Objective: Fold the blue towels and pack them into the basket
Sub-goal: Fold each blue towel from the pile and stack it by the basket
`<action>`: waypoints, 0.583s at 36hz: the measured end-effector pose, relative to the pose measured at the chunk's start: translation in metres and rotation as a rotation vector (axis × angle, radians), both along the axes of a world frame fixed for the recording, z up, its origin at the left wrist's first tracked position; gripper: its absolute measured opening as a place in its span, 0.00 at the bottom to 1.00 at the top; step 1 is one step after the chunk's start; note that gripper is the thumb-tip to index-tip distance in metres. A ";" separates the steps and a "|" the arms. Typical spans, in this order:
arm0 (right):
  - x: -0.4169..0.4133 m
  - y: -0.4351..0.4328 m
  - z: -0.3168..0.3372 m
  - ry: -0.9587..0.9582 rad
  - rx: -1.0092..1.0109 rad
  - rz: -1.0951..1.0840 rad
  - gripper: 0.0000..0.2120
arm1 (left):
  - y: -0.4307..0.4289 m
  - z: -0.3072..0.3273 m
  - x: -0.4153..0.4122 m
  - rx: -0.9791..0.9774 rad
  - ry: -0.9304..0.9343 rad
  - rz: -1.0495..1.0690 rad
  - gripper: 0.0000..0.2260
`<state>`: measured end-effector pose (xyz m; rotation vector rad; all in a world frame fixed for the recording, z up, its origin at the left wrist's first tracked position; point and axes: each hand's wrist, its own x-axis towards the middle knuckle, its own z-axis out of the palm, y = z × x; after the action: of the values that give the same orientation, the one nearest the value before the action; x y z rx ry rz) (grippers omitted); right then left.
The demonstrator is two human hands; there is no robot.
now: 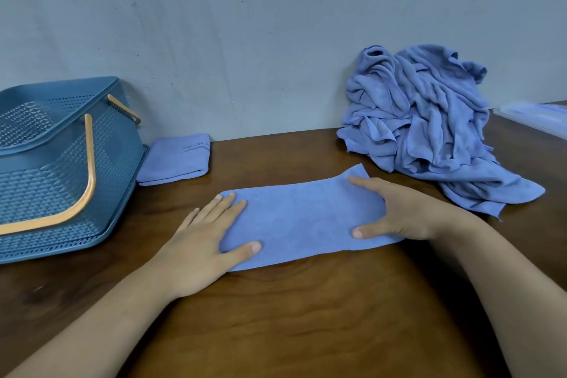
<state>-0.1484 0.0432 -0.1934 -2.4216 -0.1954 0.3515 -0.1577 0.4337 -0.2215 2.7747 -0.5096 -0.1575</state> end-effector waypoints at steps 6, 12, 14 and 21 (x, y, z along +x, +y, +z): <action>0.008 0.006 0.002 -0.077 0.133 -0.164 0.34 | -0.001 0.002 0.000 0.006 0.017 0.006 0.43; 0.010 0.028 0.034 -0.089 0.108 -0.126 0.27 | -0.001 0.003 0.000 -0.017 0.024 0.000 0.44; 0.010 0.042 0.050 -0.084 0.076 -0.102 0.27 | 0.000 0.002 0.000 -0.032 0.028 0.002 0.44; 0.014 0.104 0.094 -0.037 -0.052 -0.045 0.27 | 0.003 0.000 0.001 -0.055 0.026 -0.008 0.43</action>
<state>-0.1349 0.1473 -0.0991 -2.4811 -0.1497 0.2946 -0.1571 0.4363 -0.2214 2.7136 -0.5109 -0.1791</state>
